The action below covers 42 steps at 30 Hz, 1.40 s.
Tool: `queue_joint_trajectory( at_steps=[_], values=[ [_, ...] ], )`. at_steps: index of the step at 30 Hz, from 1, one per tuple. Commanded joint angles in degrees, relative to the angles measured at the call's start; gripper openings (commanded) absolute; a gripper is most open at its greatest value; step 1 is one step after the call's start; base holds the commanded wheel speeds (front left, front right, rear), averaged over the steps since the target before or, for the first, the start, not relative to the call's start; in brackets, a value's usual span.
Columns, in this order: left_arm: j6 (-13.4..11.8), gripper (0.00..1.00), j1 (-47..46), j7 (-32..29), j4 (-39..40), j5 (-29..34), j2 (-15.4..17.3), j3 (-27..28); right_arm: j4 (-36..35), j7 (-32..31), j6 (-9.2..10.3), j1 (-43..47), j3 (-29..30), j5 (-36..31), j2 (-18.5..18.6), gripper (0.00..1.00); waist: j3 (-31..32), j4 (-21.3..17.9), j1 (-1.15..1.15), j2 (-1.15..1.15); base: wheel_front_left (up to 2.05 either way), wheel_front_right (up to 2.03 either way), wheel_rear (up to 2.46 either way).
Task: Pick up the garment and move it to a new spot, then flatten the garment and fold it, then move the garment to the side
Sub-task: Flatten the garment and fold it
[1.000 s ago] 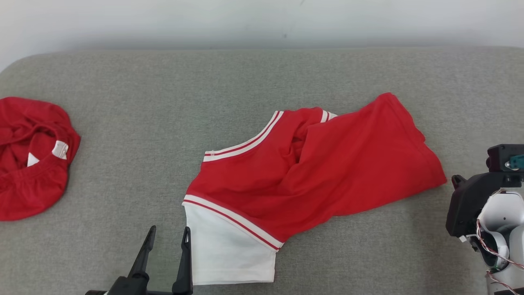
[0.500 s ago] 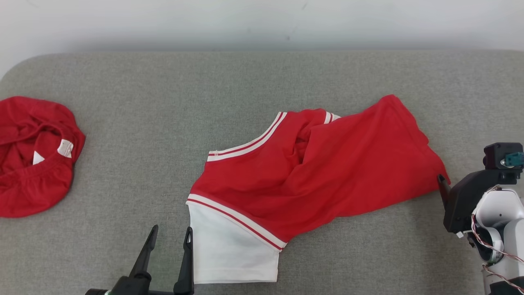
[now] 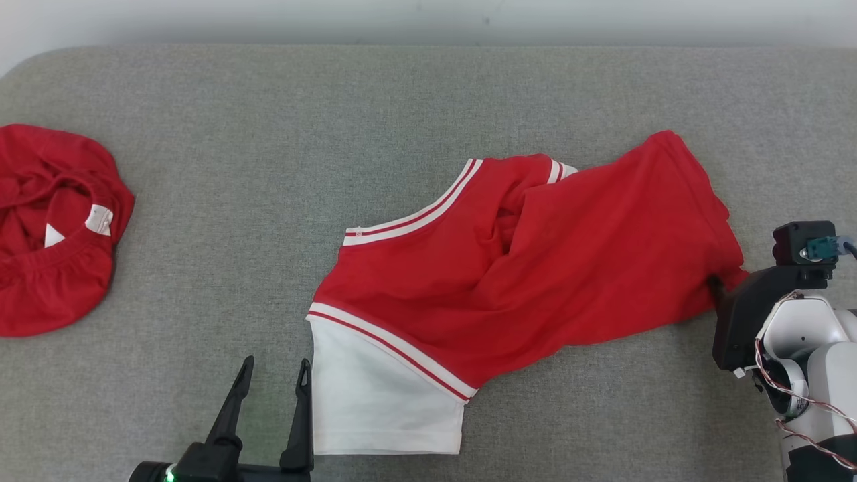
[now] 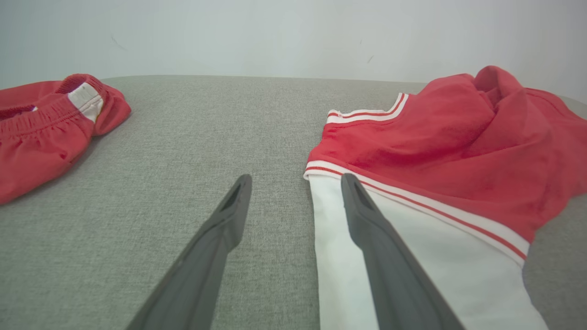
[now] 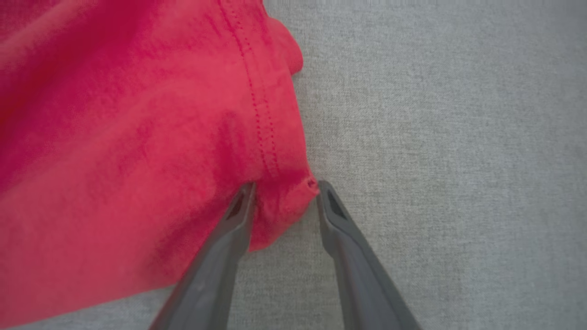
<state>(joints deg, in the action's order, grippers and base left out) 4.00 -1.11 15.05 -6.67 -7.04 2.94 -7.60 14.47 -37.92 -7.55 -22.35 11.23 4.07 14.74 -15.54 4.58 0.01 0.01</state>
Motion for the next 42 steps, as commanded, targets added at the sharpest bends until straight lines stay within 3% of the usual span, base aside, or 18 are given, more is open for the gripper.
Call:
queue_joint_trajectory(
  at_steps=[1, 2, 5, 8, 10, 12, 17, 20, 22, 30, 36, 42],
  values=[
    [-0.24, 1.0, -0.29, 0.19, 0.0, 0.16, -0.01, 0.08, -0.33, 0.37, 0.13, 0.18, -0.21, -0.2, 0.13, 0.77, -0.01, -0.12, -0.01, -0.01, 0.0, 0.0, 0.0],
    [-0.27, 1.0, -0.31, 0.19, -0.12, 0.11, -0.01, 0.13, -0.63, 0.51, 0.13, 0.35, -0.42, -0.23, 0.13, 0.85, 0.02, -0.25, -0.01, -0.01, 0.0, 0.0, 0.0],
    [-0.21, 1.0, -0.47, 0.19, -0.39, 0.09, -0.02, 0.11, -1.24, 0.53, 0.13, 0.6, -0.97, -0.39, 0.28, 0.88, 0.22, -0.62, -0.01, -0.01, 0.0, 0.0, 0.0],
    [-0.13, 1.0, -0.65, 0.19, -0.58, 0.23, -0.02, -0.03, -1.26, 0.27, 0.13, 0.63, -1.24, -0.45, 0.22, 0.78, 0.5, -0.8, -0.01, -0.01, 0.0, 0.0, 0.0],
    [-0.05, 1.0, -0.68, 0.19, -0.71, 0.28, -0.02, -0.15, -0.83, -0.08, 0.13, 0.73, -1.5, -0.44, 0.07, 0.59, 0.63, -0.75, -0.01, -0.01, 0.0, 0.0, 0.0],
    [0.06, 1.0, -0.72, 0.19, -0.8, 0.35, -0.03, -0.26, -0.32, -0.22, 0.13, 0.72, -1.59, -0.42, -0.13, 0.52, 0.68, -0.65, -0.01, -0.01, 0.0, 0.0, 0.0],
    [0.19, 1.0, -0.65, 0.19, -0.73, 0.51, -0.03, -0.26, 0.99, -0.11, 0.13, 0.13, -1.15, -0.92, -0.1, 0.55, 0.51, -0.3, -0.01, -0.01, 0.0, 0.0, 0.0],
    [0.15, 1.0, -0.64, 0.19, -0.66, 0.54, -0.03, -0.1, 1.78, -0.43, 0.13, -0.23, -1.07, -0.9, -0.13, 0.35, 0.33, -0.16, -0.01, -0.01, 0.0, 0.0, 0.0],
    [0.11, 1.0, -0.67, 0.19, -0.74, 0.51, -0.04, -0.08, 2.13, -0.75, 0.13, -0.17, -1.29, -0.95, -0.11, 0.0, 0.3, -0.14, -0.01, -0.01, 0.0, 0.0, 0.0],
    [-0.32, 1.0, -0.32, 0.19, -1.03, 0.03, -0.04, -0.17, -3.21, 0.52, 0.13, 1.64, 2.03, 1.93, -1.86, 0.0, 1.68, -0.57, -0.01, -0.01, 0.0, 0.0, 0.0],
    [-0.47, 1.0, 1.0, 0.19, -1.41, -0.55, -0.06, -0.47, -15.37, -0.94, 0.13, 7.84, 6.85, 7.0, -5.92, 0.0, 4.26, -1.46, -0.01, -0.01, 0.0, 0.0, 0.0],
    [-0.91, 1.0, 2.52, 0.2, -1.59, -1.14, -0.07, -1.03, -30.27, -6.84, 0.13, 19.9, 12.32, 12.86, -10.92, 0.0, 7.37, -1.44, -0.01, -0.01, 0.0, 0.0, 0.0]
  ],
)
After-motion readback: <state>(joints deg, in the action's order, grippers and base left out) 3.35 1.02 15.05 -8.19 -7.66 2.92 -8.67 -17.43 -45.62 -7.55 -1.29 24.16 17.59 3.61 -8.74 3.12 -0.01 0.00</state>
